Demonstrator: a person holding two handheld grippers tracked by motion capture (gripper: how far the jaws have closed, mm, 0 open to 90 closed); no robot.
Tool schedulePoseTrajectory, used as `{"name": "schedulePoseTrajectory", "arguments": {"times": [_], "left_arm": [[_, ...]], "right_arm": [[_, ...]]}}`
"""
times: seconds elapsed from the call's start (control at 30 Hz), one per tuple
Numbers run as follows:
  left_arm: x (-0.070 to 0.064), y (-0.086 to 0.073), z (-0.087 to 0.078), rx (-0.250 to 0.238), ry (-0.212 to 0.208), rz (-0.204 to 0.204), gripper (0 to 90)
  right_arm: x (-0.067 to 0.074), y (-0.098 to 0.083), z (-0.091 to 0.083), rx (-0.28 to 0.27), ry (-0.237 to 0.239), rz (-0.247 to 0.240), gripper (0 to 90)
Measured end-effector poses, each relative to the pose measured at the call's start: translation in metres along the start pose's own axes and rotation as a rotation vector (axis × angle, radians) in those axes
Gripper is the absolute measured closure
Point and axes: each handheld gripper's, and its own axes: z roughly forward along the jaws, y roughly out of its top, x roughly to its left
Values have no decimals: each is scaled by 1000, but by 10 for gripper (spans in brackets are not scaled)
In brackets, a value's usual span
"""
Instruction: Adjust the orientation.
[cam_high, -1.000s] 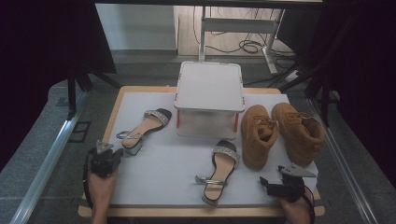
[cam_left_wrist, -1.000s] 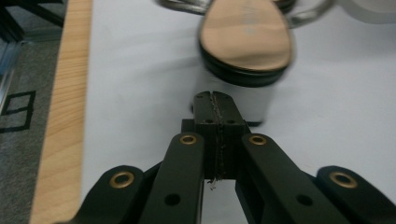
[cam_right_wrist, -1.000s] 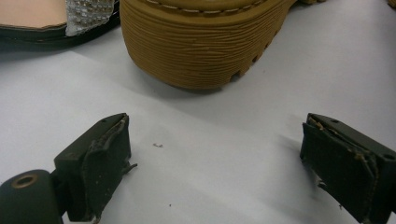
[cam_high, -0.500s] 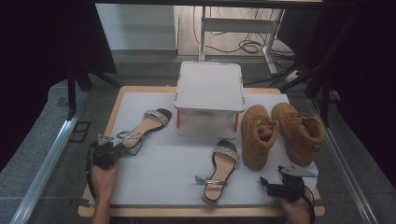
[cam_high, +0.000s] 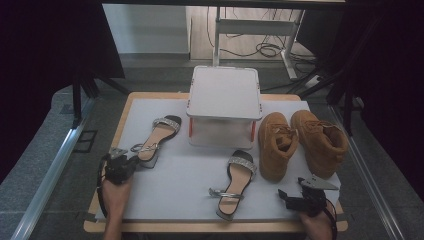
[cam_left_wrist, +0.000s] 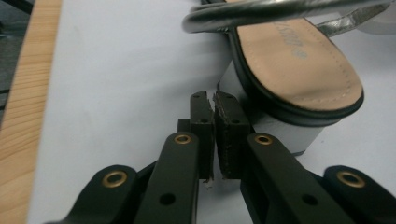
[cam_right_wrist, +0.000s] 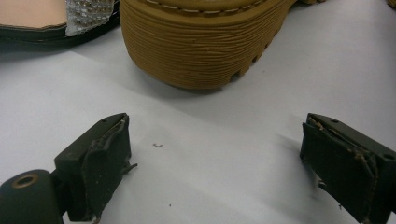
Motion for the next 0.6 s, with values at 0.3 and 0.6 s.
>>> {"name": "schedulePoseTrajectory", "arguments": {"times": [0.3, 0.6], "left_arm": [[-2, -4, -21, 5, 4, 12, 703], [-17, 0, -29, -7, -27, 41, 397]], "right_arm": [[0, 0, 0, 1, 0, 0, 89], [0, 0, 0, 1, 0, -1, 89]]}}
